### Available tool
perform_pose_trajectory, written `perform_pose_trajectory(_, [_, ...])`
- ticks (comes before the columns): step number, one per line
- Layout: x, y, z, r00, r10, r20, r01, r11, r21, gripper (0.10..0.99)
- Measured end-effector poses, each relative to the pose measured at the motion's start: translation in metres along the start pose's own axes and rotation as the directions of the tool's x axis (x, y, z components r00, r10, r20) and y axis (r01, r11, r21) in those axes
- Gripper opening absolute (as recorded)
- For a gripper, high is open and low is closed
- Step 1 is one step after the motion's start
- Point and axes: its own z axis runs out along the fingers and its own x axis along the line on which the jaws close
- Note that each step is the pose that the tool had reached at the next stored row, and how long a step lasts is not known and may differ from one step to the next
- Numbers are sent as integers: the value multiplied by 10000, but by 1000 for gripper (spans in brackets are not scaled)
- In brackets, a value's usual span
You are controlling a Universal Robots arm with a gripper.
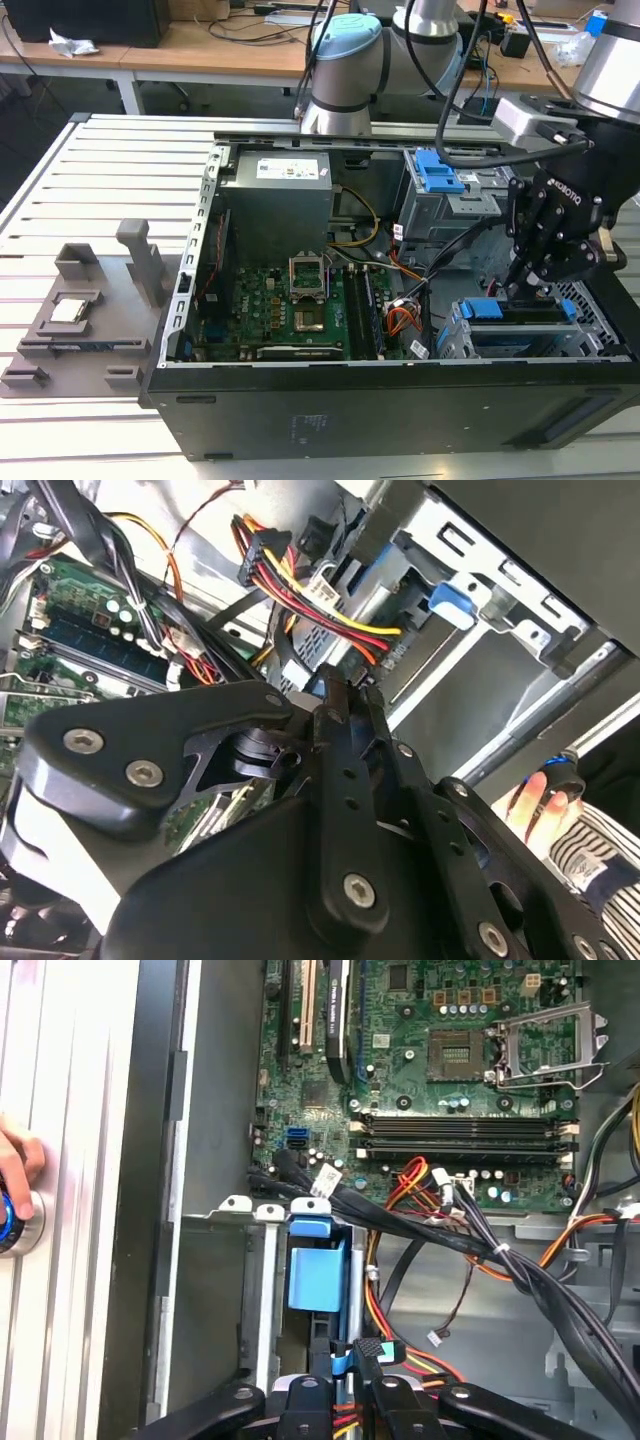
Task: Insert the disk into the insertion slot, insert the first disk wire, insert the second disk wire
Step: 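Insert the second disk wire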
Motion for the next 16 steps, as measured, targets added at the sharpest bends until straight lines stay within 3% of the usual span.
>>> perform_pose_trajectory(5, [96,2,18,10000,-1,1,1,10000,0,208])
perform_pose_trajectory(13, [97,2,19,10000,-1,4,1,10000,0,208])
perform_pose_trajectory(16, [94,1,35,10000,3,-35,-3,10000,-2,208])
